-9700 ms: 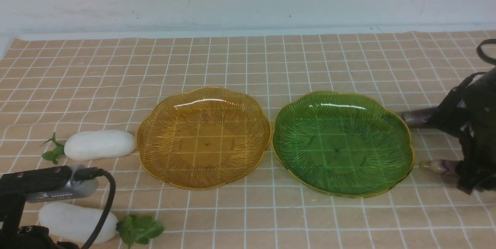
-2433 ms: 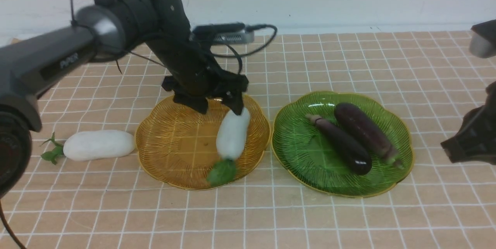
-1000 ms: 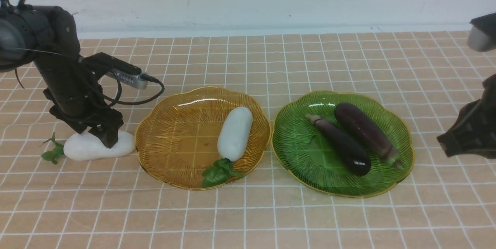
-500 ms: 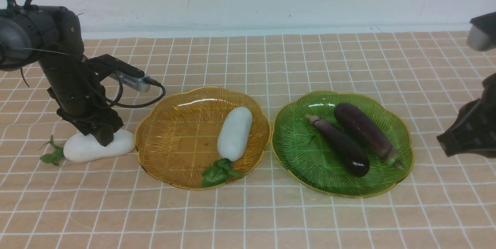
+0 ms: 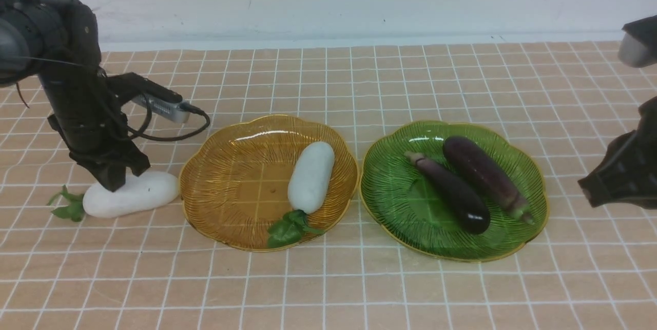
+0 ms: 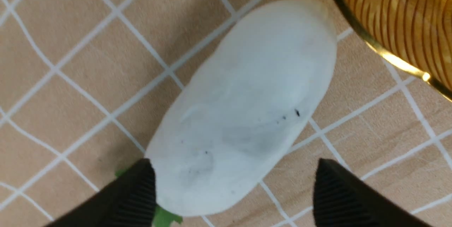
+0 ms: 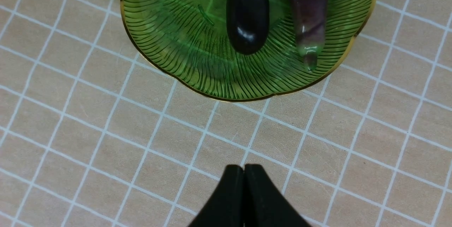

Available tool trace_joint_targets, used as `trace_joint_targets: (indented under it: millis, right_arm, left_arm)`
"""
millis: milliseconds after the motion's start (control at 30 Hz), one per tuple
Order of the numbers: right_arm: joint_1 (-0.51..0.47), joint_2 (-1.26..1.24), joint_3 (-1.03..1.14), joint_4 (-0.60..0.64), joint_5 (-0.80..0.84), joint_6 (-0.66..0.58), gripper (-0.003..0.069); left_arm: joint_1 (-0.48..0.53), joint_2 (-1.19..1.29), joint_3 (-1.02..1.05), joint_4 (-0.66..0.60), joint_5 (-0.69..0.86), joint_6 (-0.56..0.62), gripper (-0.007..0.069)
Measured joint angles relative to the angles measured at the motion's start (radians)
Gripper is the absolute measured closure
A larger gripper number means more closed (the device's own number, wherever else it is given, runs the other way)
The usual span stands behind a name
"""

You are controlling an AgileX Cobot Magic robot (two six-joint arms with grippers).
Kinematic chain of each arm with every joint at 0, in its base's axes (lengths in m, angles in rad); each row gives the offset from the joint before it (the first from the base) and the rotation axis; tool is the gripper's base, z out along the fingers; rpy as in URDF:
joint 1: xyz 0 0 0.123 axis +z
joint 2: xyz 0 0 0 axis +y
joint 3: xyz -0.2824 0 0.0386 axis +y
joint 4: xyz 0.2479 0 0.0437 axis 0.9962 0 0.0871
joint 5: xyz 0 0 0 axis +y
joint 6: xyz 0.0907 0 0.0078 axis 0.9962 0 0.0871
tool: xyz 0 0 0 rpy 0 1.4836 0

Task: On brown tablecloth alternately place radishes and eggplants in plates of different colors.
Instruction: 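Pick up the white radish and place it in the left plate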

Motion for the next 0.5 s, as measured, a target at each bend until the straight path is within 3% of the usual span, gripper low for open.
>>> trace_joint_targets:
  millis: [100,233,333,500]
  right_arm:
    - [0.0,0.0,0.0,0.007,-0.001,0.0,0.0674]
    - [0.0,0.0,0.0,0.011,-0.005,0.0,0.0674]
    - [0.0,0.0,0.0,0.011,-0.006,0.0,0.0674]
    - [0.0,0.0,0.0,0.011,-0.007,-0.002,0.0674]
  left_arm:
    - [0.0,0.028,-0.001,-0.002,-0.009,0.028,0.0015]
    - [0.0,0.082,-0.008,0.022,-0.04,0.053,0.0011]
    - [0.0,0.097,-0.016,0.048,-0.065,0.056,0.0057]
    - [0.0,0.103,-0.031,0.087,-0.053,0.017,0.0237]
